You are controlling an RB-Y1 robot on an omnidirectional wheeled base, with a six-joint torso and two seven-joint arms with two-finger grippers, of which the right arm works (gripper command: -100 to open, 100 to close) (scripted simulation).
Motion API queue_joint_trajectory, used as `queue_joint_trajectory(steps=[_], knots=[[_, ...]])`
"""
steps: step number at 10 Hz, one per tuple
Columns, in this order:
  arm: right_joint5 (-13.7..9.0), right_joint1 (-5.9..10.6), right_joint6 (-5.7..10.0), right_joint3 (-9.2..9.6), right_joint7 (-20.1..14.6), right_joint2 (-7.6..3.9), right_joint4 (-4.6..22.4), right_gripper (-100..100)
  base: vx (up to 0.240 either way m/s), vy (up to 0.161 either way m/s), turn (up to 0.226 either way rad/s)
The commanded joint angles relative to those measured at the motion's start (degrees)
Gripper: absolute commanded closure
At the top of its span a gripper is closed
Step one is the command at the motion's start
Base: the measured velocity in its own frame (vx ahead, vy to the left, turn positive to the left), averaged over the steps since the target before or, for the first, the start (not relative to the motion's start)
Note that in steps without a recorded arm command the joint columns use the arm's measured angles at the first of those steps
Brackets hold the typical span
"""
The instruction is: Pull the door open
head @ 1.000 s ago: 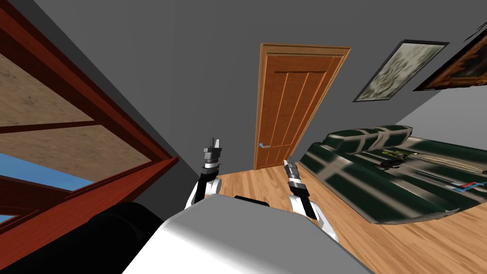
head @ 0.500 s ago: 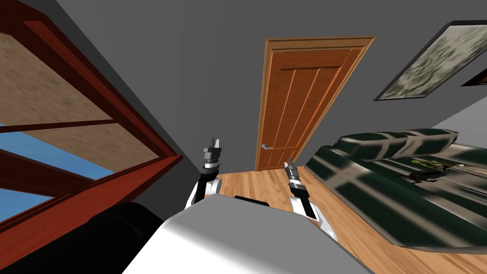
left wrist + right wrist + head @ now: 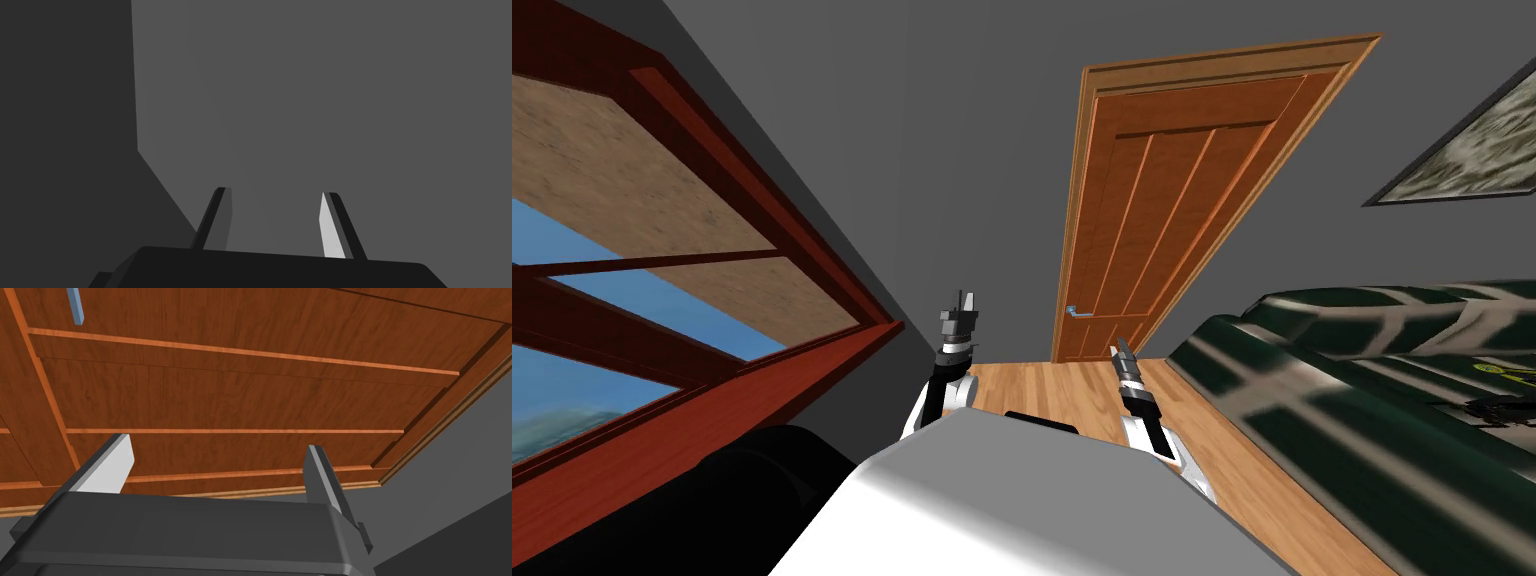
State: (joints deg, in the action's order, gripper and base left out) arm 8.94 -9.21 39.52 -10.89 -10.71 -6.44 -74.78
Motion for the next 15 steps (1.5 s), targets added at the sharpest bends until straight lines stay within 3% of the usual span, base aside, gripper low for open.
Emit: queue_joint_trajectory(steps=[1, 3, 4, 9, 10, 15], knots=[[0.2, 0.75, 0.34, -0.73, -0.5, -0.15, 2.9, -100, 0.055, -0.054, 0.21], [0.5, 2.21, 1.35, -1.81, -1.1, -0.43, 7.2, -100, 0.059, -0.07, 0.218], [0.5, 2.21, 1.35, -1.81, -1.1, -0.43, 7.5, -100, 0.042, -0.054, 0.065], [1.0, 5.61, 3.69, -4.32, -2.3, -1.03, 17.8, -100, 0.052, -0.059, 0.203], [1.0, 5.61, 3.69, -4.32, -2.3, -1.03, 18.2, -100, 0.038, -0.056, -0.027], [1.4, 8.25, 5.51, -6.28, -3.2, -1.45, 26.5, -100, 0.032, -0.05, 0.175]])
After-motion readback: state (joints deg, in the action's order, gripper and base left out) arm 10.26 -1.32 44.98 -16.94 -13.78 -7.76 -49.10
